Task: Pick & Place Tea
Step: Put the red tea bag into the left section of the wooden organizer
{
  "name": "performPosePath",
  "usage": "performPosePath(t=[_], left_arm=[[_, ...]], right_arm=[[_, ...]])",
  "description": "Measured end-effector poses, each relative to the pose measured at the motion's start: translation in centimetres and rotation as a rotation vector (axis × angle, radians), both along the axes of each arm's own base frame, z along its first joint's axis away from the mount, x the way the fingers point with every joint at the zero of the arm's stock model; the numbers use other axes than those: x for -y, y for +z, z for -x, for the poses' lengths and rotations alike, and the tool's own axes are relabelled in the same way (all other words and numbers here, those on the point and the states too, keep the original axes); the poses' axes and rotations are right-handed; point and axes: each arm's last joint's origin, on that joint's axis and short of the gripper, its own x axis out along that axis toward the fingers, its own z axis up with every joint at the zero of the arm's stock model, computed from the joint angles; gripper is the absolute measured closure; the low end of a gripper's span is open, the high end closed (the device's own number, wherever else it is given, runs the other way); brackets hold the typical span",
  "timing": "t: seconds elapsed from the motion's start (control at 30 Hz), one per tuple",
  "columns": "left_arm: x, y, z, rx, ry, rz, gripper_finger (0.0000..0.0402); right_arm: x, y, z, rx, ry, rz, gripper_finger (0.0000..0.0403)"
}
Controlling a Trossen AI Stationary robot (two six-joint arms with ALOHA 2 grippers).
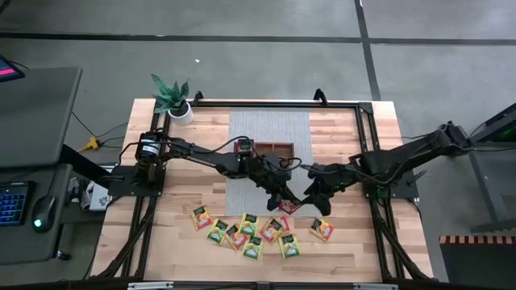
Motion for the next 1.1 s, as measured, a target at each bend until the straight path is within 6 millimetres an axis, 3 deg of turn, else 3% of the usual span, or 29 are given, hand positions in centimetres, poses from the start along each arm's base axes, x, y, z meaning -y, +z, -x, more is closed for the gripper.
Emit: performPosePath(t=[0.13, 0.4, 0.77, 0.93, 1.1], left_arm=[[-0.5, 0.8, 0.4, 0.015, 0.050, -0.058, 0.0401], [-3.8, 6.9, 2.8, 0.144, 0.191, -0.184, 0.0401], [-9.1, 13.5, 9.0, 0.236, 0.439, -0.368, 0.0401], [-10.4, 12.8, 13.1, 0.248, 0.516, -0.364, 0.0401], [-10.8, 10.5, 17.0, 0.331, 0.592, -0.299, 0.0401]], right_arm=[[0.8, 1.4, 2.1, 0.032, -0.073, 0.043, 0.0213], [2.2, 4.0, 5.5, 0.155, -0.182, 0.073, 0.0219], [2.5, 4.1, 6.2, 0.159, -0.201, 0.096, 0.0219], [2.5, 4.2, 6.3, 0.162, -0.210, 0.107, 0.0219], [2.7, 4.3, 6.4, 0.176, -0.240, 0.150, 0.0219]])
